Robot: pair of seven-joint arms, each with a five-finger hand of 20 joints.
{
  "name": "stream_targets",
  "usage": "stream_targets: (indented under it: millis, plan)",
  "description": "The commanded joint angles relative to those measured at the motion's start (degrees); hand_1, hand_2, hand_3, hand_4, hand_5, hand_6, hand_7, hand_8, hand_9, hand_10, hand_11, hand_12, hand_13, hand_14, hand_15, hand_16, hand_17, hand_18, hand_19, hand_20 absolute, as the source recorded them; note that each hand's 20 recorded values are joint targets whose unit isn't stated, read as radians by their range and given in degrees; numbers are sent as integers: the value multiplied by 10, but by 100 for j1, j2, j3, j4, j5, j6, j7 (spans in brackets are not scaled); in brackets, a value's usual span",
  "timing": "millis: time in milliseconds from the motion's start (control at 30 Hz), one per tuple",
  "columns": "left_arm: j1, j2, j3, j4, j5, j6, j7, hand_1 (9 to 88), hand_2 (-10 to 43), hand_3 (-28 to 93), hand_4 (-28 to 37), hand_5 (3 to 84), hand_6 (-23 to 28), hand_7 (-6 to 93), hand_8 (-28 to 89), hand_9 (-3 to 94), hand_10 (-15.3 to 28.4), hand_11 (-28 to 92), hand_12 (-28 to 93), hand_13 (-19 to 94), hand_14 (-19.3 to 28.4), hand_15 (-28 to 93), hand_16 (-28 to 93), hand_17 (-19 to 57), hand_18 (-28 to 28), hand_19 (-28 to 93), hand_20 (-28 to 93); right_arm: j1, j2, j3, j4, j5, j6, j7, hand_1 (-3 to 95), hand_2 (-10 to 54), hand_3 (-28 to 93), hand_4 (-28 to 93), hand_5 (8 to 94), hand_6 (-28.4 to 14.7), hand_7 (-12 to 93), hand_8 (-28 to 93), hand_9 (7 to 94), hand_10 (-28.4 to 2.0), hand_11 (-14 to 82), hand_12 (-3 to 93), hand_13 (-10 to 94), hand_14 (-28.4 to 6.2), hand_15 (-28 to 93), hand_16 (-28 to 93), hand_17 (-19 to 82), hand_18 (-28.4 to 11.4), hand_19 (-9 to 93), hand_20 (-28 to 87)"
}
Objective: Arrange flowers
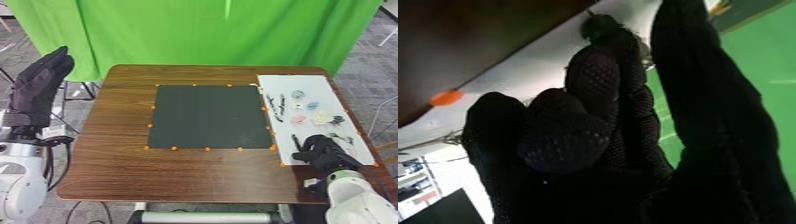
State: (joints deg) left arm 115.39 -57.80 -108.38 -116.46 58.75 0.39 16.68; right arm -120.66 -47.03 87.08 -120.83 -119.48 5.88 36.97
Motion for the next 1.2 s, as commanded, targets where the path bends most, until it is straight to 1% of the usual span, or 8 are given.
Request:
stream_targets:
  millis: [33, 167, 333, 467, 600, 900, 1000, 1200]
  plan:
    - [18, -56, -15, -45, -10, -119, -105, 234, -44, 640, -175, 357, 21, 76, -64, 342, 117, 114, 141, 262, 145, 59, 32, 2, 93, 8, 121, 75, -26, -227, 59, 77, -177, 270, 643, -95, 350, -61, 543, -5, 526, 273, 747, -120, 463, 532, 889, -19, 640, 356, 640, -117, 932, 582]
    - [1, -47, -15, -52, -10, -181, -173, 234, -44, 639, -175, 357, 22, 75, -63, 342, 117, 113, 142, 262, 145, 59, 33, 2, 94, 9, 121, 57, -39, -183, 40, 280, -132, 377, 637, -95, 494, -124, 566, -9, 488, 263, 813, -102, 357, 557, 905, -17, 609, 353, 652, -102, 932, 521]
    - [30, -65, -37, -68, -7, -207, -193, 234, -44, 639, -176, 357, 22, 73, -63, 341, 117, 114, 143, 262, 146, 59, 34, 2, 94, 9, 121, 59, -43, -47, 29, 700, -140, 435, 643, -95, 540, -102, 594, -19, 417, 259, 848, -100, 294, 511, 921, -16, 570, 354, 659, -93, 932, 474]
    - [52, -93, -41, -82, -13, -256, -229, 234, -44, 639, -176, 356, 22, 73, -62, 341, 117, 113, 143, 263, 146, 60, 35, 3, 94, 9, 120, 80, -50, 66, 54, 1183, -68, 449, 643, -95, 564, -98, 599, -21, 403, 266, 866, -102, 223, 519, 928, -16, 552, 364, 659, -93, 932, 471]
    - [54, -105, -43, -79, -21, -300, -254, 234, -43, 639, -176, 356, 22, 73, -62, 340, 118, 113, 143, 264, 147, 60, 36, 2, 94, 9, 120, 90, -11, 74, 109, 1439, 432, 332, 641, -95, 579, -85, 595, -23, 416, 274, 862, -102, 224, 530, 928, -15, 545, 368, 658, -95, 932, 470]
    - [67, -117, -62, -94, -48, -323, -289, 235, -42, 637, -174, 355, 22, 71, -61, 336, 117, 110, 145, 264, 148, 60, 39, 1, 96, 10, 120, 57, 114, 57, 88, 1351, 1440, -136, 642, -95, 603, -67, 588, -40, 543, 161, 857, -111, 240, 559, 920, -11, 555, 380, 651, -95, 932, 473]
    - [39, -123, -50, -86, -47, -342, -304, 236, -41, 636, -173, 354, 23, 71, -60, 336, 118, 109, 145, 264, 148, 60, 39, 2, 97, 9, 120, 41, 139, 109, 37, 1216, 1497, -208, 638, -95, 608, -57, 588, -42, 554, 146, 859, -112, 240, 561, 920, -11, 555, 380, 651, -96, 932, 473]
    - [9, -111, -35, -75, -38, -391, -346, 237, -41, 635, -173, 354, 25, 69, -60, 335, 118, 109, 146, 265, 149, 60, 40, 2, 97, 9, 120, -63, 139, 275, -25, 720, 966, -108, 617, -95, 615, -41, 573, -38, 581, 151, 853, -108, 232, 569, 910, -14, 553, 381, 640, -94, 928, 465]
